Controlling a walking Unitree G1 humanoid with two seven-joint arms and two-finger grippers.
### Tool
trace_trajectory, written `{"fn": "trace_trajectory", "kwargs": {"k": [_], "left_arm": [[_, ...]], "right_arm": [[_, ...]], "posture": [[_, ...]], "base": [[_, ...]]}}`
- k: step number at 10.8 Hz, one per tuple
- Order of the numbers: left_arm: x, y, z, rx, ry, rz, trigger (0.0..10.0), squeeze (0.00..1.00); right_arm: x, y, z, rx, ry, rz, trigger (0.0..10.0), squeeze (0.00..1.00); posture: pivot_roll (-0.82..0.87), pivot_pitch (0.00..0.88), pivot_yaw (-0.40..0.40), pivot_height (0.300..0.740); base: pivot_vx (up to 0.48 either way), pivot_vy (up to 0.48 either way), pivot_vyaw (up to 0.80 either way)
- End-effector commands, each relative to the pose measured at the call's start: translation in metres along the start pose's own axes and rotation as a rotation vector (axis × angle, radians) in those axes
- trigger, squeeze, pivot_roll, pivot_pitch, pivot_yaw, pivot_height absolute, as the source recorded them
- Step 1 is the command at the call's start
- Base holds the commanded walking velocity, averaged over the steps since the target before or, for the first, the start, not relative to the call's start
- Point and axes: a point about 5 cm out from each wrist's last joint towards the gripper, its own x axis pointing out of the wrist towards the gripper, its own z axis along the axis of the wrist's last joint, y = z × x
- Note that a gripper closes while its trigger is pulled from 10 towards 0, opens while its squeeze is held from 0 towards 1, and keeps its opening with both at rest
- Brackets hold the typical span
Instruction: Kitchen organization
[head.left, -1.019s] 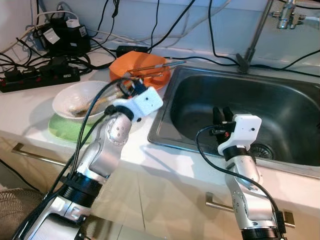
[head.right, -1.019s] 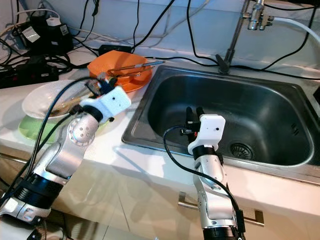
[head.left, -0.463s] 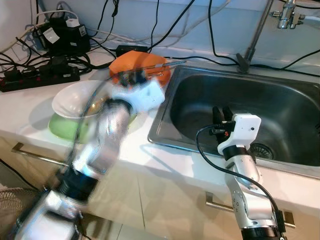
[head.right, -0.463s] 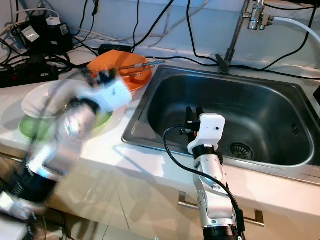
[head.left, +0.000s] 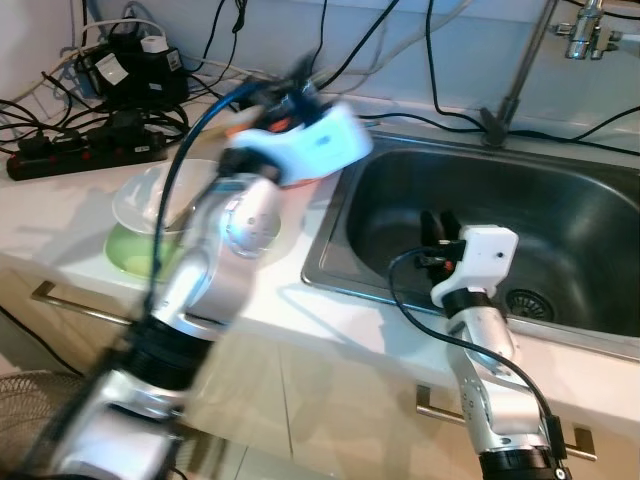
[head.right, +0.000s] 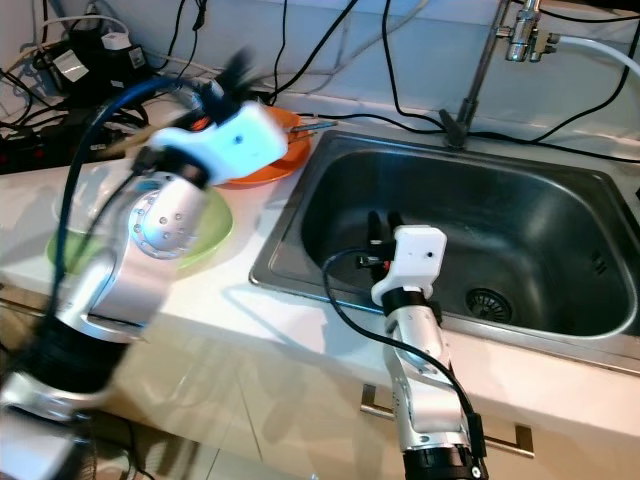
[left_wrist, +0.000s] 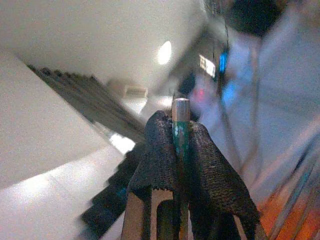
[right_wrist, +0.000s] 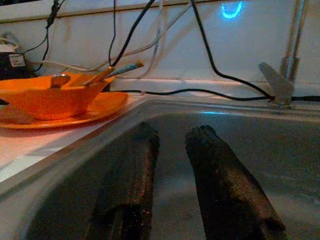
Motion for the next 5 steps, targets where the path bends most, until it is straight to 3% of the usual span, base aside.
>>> {"fn": "trace_trajectory", "kwargs": {"k": [1,2,4,5], "left_arm": [[0.000,0.007,0.015,-0.108,-0.091,0.034,10.0,0.00],[0.000,0.005,0.028,-0.252,-0.168,0.025,10.0,0.00],[0.002,0.000,0.039,-0.529,-0.237,-0.010,10.0,0.00],[0.002,-0.001,0.036,-0.597,-0.236,-0.015,10.0,0.00]], "right_arm": [[0.003,0.000,0.002,0.004,-0.018,0.004,10.0,0.76],[0.003,0.000,0.003,0.005,-0.023,0.002,10.0,1.00],[0.004,0.007,0.007,0.036,-0.034,0.068,10.0,1.00],[0.003,0.011,0.010,0.043,-0.045,0.109,10.0,1.00]], "posture": [[0.17,0.000,0.002,0.717],[0.17,0.000,0.005,0.717],[0.17,0.000,0.009,0.717],[0.16,0.000,0.012,0.717]], "base": [[0.000,0.000,0.00],[0.000,0.000,0.00],[0.000,0.000,0.00],[0.000,0.000,0.00]]}}
